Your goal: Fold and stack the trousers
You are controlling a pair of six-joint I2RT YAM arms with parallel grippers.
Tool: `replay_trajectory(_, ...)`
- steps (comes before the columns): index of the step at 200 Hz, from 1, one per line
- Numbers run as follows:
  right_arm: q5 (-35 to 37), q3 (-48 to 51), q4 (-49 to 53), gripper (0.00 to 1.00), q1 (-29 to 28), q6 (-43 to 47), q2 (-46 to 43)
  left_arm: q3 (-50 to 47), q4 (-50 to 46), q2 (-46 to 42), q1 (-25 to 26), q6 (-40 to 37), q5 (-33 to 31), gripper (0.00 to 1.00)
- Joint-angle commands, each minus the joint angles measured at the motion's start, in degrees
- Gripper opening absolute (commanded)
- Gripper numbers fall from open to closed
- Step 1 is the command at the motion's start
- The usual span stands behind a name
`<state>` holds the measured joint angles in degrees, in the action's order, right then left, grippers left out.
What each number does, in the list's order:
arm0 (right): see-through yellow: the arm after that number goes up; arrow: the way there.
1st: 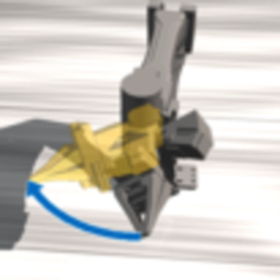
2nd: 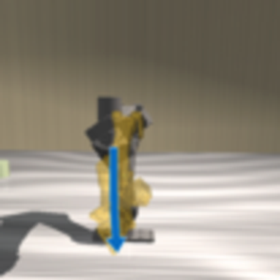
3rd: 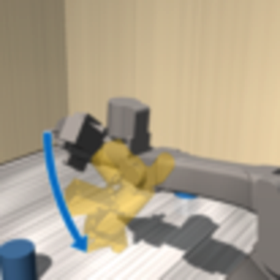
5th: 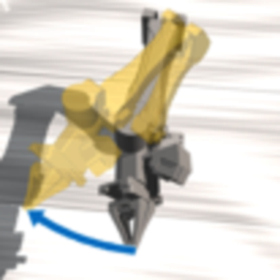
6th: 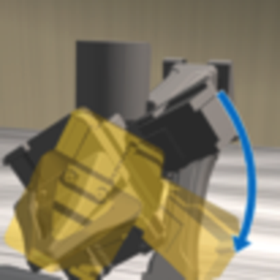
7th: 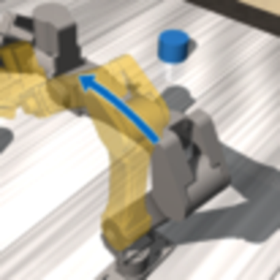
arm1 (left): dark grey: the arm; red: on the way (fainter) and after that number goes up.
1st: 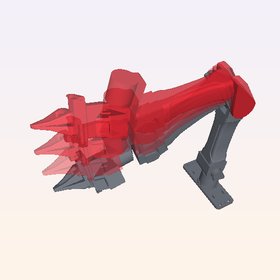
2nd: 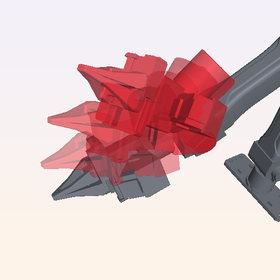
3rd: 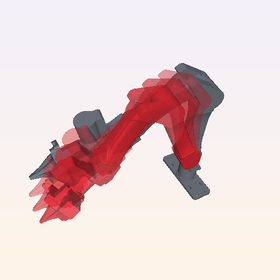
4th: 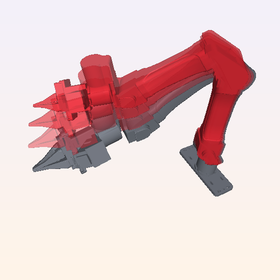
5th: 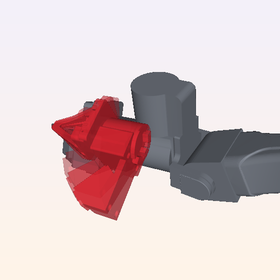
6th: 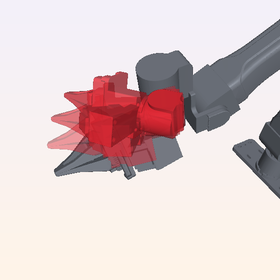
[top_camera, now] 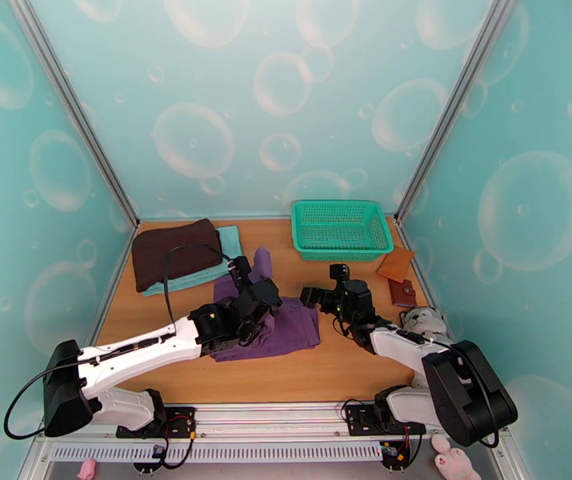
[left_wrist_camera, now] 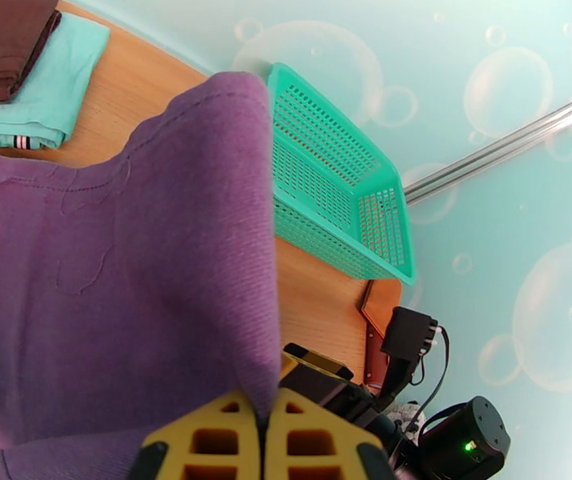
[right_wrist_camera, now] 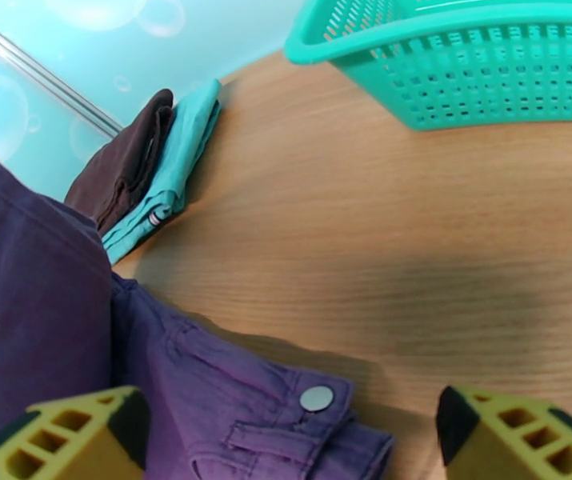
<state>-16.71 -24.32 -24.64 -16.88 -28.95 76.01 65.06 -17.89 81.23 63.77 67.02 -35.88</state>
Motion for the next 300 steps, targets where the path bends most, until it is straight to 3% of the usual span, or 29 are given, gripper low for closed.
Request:
replay_trajectory(1, -0.4, 0.4, -2.1, 0.99, 0.1, -1.1, 0.7, 1.8, 2.6, 3.0, 0.6, 1.6, -0.8, 0.0)
replay_trajectory(55, 0.7, 0.5, -2.0, 0.99, 0.1, -1.3, 0.9, 2.8, 5.4, 7.7, 2.5, 0.9, -0.1, 0.0)
replay_trajectory(66, 1.0, 0.7, -2.2, 0.99, 0.2, -1.6, 0.8, 2.8, 6.6, 8.6, 2.5, 0.6, 0.6, 0.05)
replay_trajectory(107, 5.1, 3.4, -3.4, 0.99, 1.7, -4.0, -2.8, 1.8, 19.3, 11.4, 2.3, -7.3, 4.2, 0.36)
replay_trajectory(120, 6.7, 5.2, -4.3, 0.99, 2.8, -4.4, -5.9, 1.0, 25.3, 11.4, 1.4, -13.6, 6.8, 0.47)
replay_trajectory(148, 8.7, 7.6, -6.1, 0.99, 2.8, -2.4, -13.0, -6.9, 35.2, 5.2, -0.9, -23.1, 12.3, 0.65)
replay_trajectory(162, 8.3, 6.8, -5.5, 0.99, 1.5, -0.2, -13.9, -12.2, 35.1, -0.4, -1.6, -27.8, 11.6, 0.79)
replay_trajectory(170, 7.0, 5.3, -4.1, 0.99, 0.4, 1.2, -13.3, -15.2, 34.1, -3.7, -2.4, -29.0, 10.9, 0.97)
replay_trajectory(173, 6.6, 4.5, -3.4, 0.99, 0.0, 1.7, -12.9, -16.8, 33.6, -5.0, -2.8, -29.3, 11.0, 0.99)
replay_trajectory(198, -0.1, -2.3, 1.5, 0.99, -6.8, 6.3, -10.1, -27.7, 30.9, -14.2, -8.0, -29.6, 16.5, 0.99)
replay_trajectory(213, -0.1, -5.3, 4.2, 0.99, -12.6, 8.2, -8.3, -33.6, 31.1, -18.9, -11.4, -29.1, 21.6, 0.99)
replay_trajectory(251, -10.7, -6.6, 5.0, 0.99, -14.1, -3.4, -1.0, -43.3, 31.2, -24.9, -18.3, -26.8, 29.6, 0.99)
replay_trajectory(300, -1.4, 8.8, 3.1, 0.99, -14.5, -11.6, -12.8, -52.1, 36.8, -24.1, -18.6, -19.8, 33.8, 0.99)
